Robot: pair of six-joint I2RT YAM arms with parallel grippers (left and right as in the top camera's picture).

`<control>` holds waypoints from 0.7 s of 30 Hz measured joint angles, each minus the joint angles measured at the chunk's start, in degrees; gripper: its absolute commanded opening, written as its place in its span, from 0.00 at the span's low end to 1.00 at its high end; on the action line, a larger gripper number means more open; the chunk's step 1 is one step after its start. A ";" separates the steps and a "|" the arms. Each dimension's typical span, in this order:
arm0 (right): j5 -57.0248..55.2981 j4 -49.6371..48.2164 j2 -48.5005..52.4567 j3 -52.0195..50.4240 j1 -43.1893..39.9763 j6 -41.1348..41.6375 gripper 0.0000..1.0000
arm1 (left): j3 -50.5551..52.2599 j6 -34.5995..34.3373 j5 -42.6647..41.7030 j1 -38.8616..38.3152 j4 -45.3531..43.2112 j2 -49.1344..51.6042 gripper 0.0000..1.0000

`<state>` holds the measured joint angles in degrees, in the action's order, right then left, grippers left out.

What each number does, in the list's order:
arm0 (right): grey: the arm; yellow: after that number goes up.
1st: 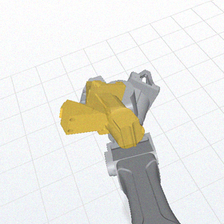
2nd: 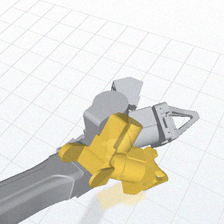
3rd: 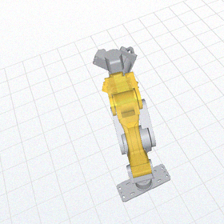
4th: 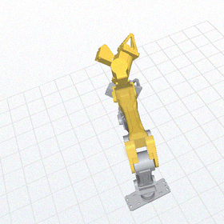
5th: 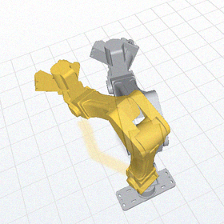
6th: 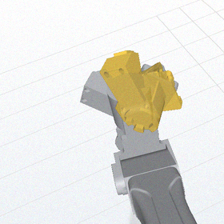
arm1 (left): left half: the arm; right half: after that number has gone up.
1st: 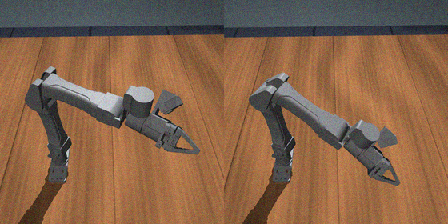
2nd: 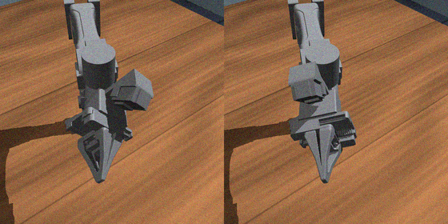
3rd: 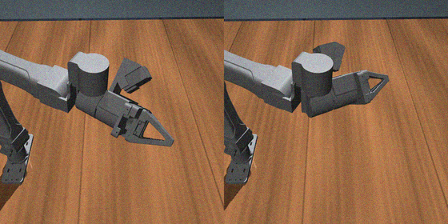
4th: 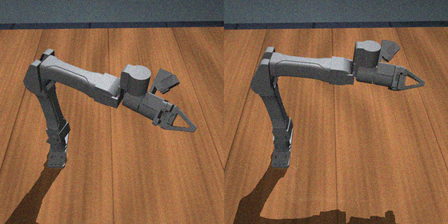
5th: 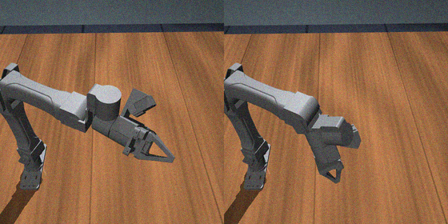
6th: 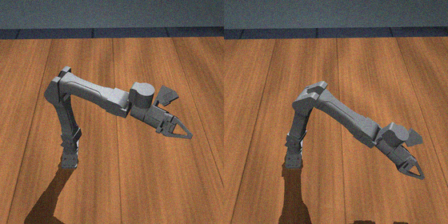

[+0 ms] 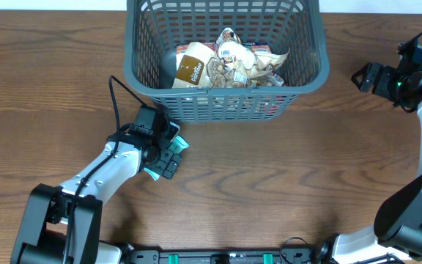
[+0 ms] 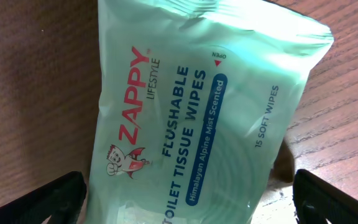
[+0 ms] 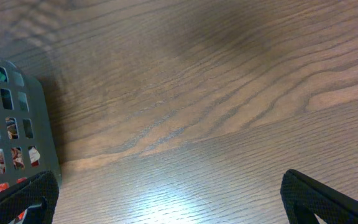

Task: Pack container
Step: 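Lower the left gripper and close it on the wipes pack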

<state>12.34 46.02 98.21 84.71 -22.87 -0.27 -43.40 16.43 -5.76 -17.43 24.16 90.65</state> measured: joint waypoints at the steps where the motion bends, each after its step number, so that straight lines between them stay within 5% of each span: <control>1: 0.00 0.00 0.00 0.00 0.00 0.00 0.99 | 0.00 -0.07 0.00 0.00 0.00 0.00 0.93; 21: 0.00 0.00 0.00 0.00 0.00 0.00 0.99 | 0.00 0.13 0.17 0.00 1.09 0.00 0.52</control>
<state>12.34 46.02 98.21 84.71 -22.87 -0.27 -43.40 16.56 -5.58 -17.43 25.26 90.65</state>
